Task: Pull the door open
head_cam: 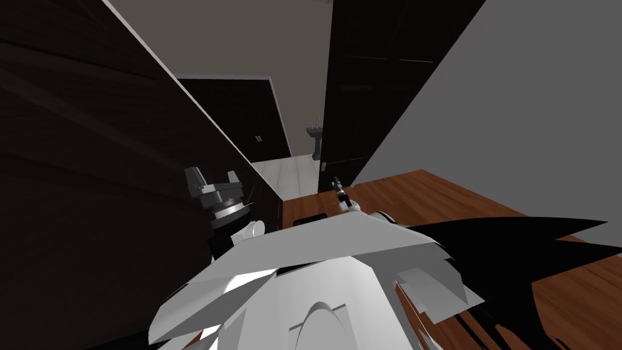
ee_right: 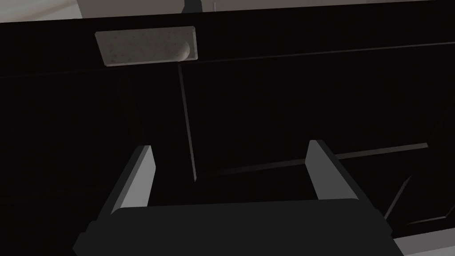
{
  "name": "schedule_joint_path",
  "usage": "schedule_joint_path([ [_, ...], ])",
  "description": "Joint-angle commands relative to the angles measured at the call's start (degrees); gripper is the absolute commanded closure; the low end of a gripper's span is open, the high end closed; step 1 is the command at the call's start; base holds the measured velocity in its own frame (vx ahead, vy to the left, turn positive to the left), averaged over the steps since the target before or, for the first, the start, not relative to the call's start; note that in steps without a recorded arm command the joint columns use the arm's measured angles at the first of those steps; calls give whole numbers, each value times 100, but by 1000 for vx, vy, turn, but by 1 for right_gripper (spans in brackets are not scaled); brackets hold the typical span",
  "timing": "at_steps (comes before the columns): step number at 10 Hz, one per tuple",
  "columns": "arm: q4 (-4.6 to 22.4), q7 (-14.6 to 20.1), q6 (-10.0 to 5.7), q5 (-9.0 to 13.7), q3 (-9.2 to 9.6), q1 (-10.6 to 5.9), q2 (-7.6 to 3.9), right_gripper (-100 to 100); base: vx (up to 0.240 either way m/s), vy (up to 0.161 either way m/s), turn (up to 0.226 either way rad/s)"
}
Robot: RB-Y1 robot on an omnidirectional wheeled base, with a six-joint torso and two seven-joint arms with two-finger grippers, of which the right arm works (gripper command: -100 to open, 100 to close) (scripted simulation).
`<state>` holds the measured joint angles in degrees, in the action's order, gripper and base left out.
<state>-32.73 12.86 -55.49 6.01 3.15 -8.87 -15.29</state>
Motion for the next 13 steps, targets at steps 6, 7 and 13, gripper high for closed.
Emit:
schedule_joint_path([
  [6, 873, 79, -238, 105, -9, -341, -104, -100, 70, 0, 57],
  [7, 876, 79, -238, 105, -9, -341, -104, -100, 54, -7, 26],
  [13, 1776, 165, -474, 216, -18, -683, -215, -100, 78, -7, 62],
])
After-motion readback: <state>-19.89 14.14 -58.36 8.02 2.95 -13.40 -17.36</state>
